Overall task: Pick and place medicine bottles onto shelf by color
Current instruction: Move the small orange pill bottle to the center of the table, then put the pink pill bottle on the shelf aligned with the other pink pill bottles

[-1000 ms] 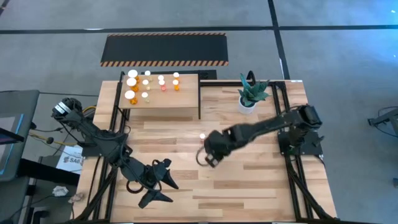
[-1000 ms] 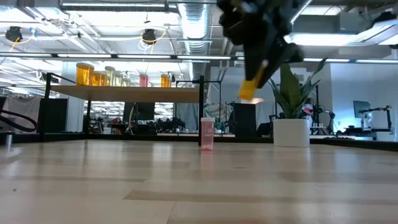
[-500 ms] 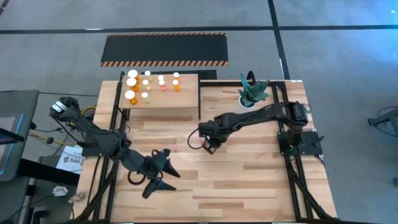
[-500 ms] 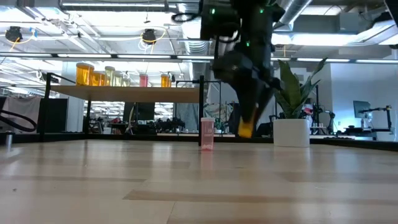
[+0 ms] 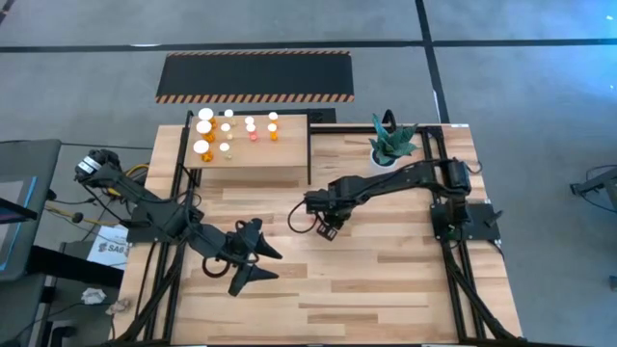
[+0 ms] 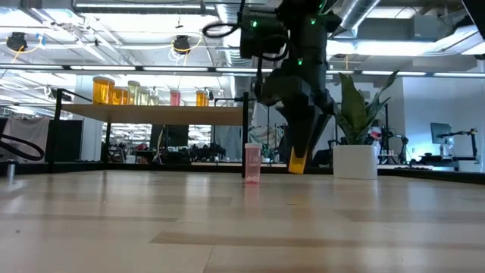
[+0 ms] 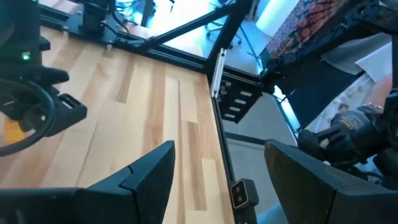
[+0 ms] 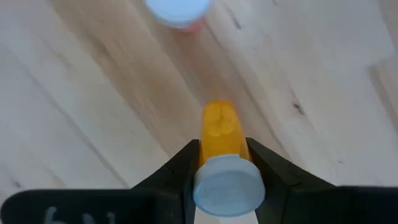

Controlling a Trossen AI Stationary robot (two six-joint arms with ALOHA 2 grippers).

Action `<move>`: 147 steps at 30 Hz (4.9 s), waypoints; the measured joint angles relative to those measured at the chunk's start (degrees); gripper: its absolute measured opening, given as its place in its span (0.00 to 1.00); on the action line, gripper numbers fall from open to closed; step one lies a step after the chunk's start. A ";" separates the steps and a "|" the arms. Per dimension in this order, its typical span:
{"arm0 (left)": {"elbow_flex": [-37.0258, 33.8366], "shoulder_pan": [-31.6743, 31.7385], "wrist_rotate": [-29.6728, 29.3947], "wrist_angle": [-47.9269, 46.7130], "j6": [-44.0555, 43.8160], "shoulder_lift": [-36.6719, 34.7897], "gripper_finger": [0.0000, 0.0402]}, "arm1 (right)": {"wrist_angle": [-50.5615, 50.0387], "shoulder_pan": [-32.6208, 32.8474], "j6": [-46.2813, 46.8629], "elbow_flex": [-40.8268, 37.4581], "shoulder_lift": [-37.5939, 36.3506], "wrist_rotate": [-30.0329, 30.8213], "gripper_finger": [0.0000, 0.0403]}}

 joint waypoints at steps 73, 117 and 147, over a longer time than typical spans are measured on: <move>0.02 15.87 -6.42 -1.08 12.31 3.21 0.59 | -34.13 19.65 24.97 -9.36 -39.84 23.62 0.62; -0.17 22.54 -17.98 13.25 7.00 35.68 0.59 | -26.40 27.51 32.20 -38.00 -59.81 25.17 0.62; 0.17 23.84 -17.92 17.57 4.87 39.23 0.56 | -25.07 27.49 32.20 -38.02 -58.78 25.00 0.62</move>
